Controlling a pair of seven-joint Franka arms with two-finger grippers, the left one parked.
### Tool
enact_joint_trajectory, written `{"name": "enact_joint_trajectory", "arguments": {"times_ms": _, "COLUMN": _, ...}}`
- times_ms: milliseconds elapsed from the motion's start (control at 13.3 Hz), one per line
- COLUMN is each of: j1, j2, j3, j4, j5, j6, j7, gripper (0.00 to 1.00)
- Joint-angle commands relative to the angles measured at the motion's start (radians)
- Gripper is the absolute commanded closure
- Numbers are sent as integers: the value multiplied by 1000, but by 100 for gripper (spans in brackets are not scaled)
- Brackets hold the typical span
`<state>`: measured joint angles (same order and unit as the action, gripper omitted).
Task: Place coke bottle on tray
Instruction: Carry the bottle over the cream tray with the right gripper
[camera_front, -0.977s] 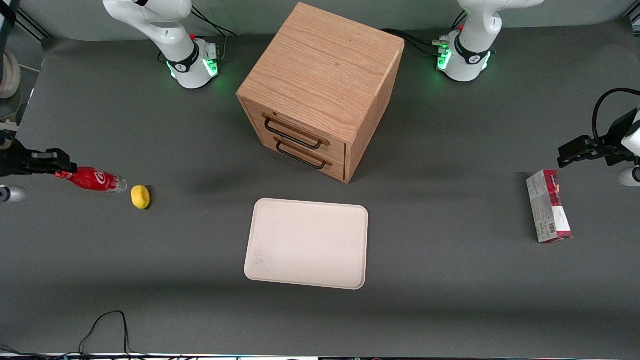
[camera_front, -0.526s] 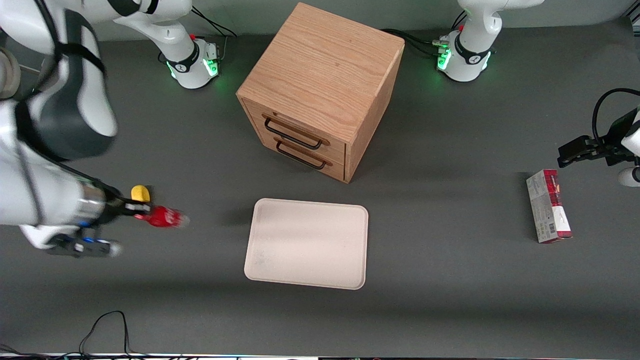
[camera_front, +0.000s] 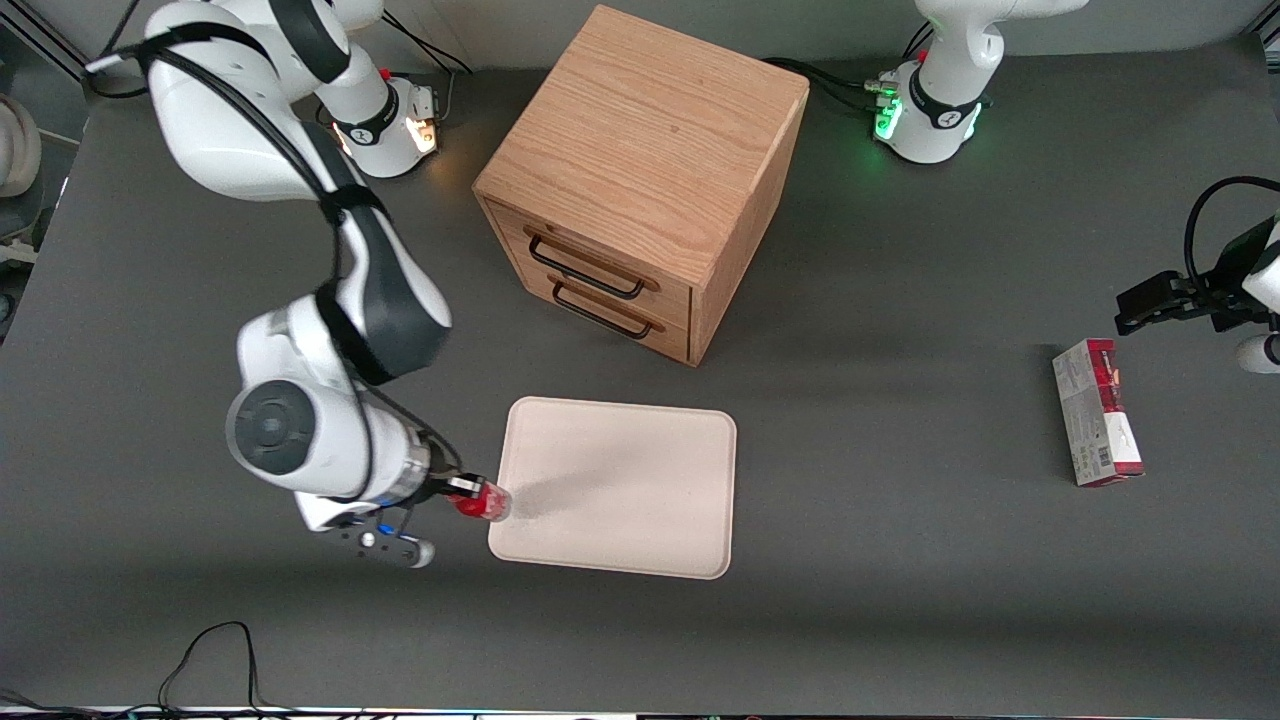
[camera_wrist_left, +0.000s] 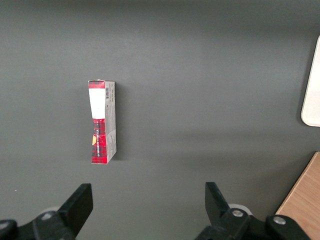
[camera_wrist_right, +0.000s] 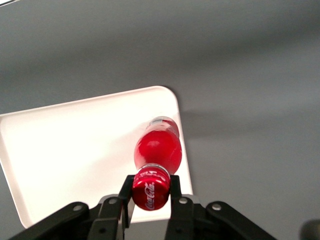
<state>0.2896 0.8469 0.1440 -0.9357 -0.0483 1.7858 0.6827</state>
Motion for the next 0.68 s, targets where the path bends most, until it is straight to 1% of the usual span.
{"name": "enact_joint_trajectory", "arguments": {"times_ms": 0, "j1": 16, "j2": 46, "j3": -1, "j4": 66, "j5": -18, "j6": 10, "j7": 31, "gripper": 100}}
{"name": "enact_joint_trajectory", "arguments": {"times_ms": 150, "j1": 31, "j2": 52, "j3": 0, "j4": 64, "j5": -39, "j6": 21, "j7": 32, "gripper": 100}}
{"name": "enact_joint_trajectory", "arguments": {"times_ms": 602, "j1": 34, "j2": 54, "j3": 2, "j4": 61, "j5": -41, "j6": 26, "j7": 34, "gripper": 100}}
